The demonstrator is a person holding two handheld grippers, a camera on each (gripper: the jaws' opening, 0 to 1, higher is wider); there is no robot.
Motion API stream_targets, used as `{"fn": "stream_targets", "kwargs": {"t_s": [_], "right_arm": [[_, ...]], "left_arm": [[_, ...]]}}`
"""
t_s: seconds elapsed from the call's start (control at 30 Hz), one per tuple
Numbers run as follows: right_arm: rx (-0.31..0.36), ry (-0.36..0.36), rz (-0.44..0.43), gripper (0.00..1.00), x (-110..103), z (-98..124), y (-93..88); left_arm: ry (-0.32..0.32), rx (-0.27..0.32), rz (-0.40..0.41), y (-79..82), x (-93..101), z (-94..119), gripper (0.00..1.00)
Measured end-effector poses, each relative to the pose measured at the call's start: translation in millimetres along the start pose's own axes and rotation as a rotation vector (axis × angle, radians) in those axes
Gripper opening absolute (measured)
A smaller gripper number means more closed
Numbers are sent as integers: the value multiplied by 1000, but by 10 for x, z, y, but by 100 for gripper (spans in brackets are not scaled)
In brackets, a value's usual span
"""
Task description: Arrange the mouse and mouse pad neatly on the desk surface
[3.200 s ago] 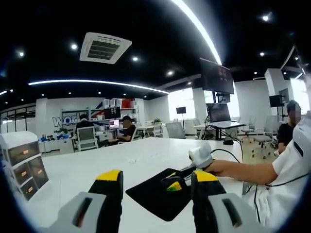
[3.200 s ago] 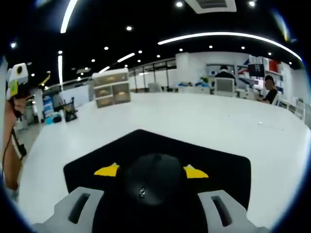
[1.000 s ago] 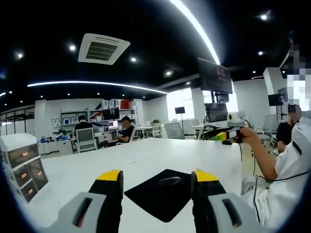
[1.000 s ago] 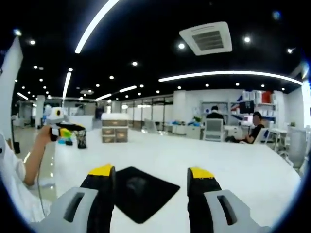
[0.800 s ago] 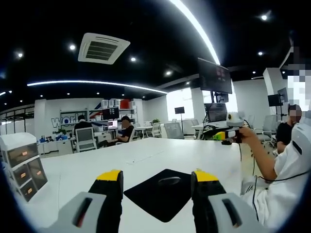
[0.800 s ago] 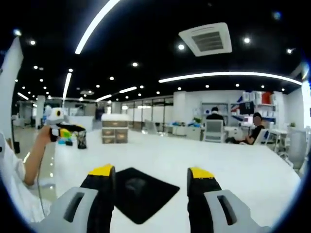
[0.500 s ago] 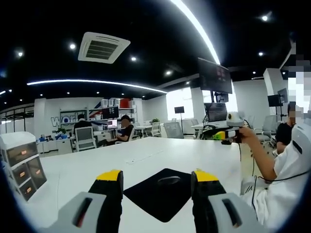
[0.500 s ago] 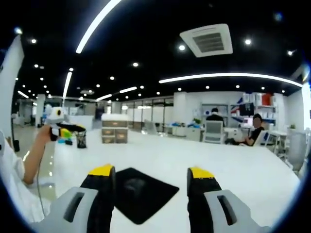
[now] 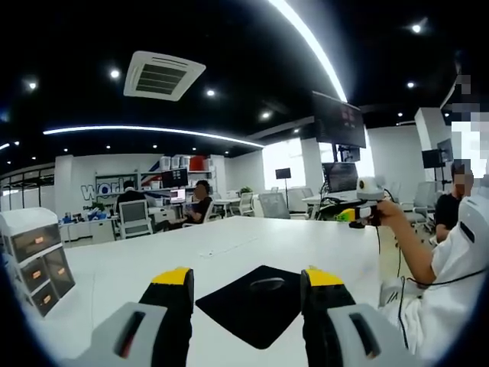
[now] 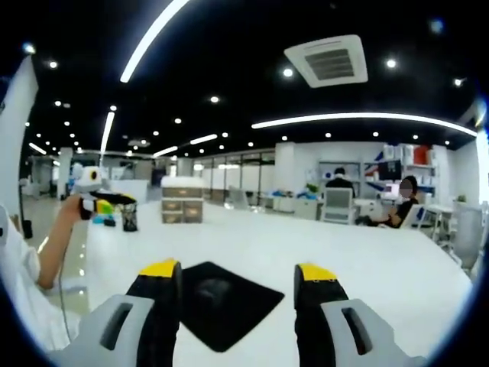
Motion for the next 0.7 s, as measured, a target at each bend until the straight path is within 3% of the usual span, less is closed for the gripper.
{"fn": "stream_targets", "kwargs": {"t_s": [0.33, 0.7], "right_arm": [[-10, 2, 4, 57, -23, -12, -19], [-13, 4, 8, 57, -37, -16, -13]], "left_arm": [[44, 11, 9, -22, -196, 219, 57], [77, -34, 14, -251, -498, 629, 57]]}}
Point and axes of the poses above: the point that each gripper's makers call its tool centre point, and the gripper's own axes: z roughly backward along the fingers, x roughly to its right, y roughly out of its top, the point moved 5 cm from there along z, roughly backward along the fingers, and after that the axes turned 12 degrees about -x, right-handed, at the moved point
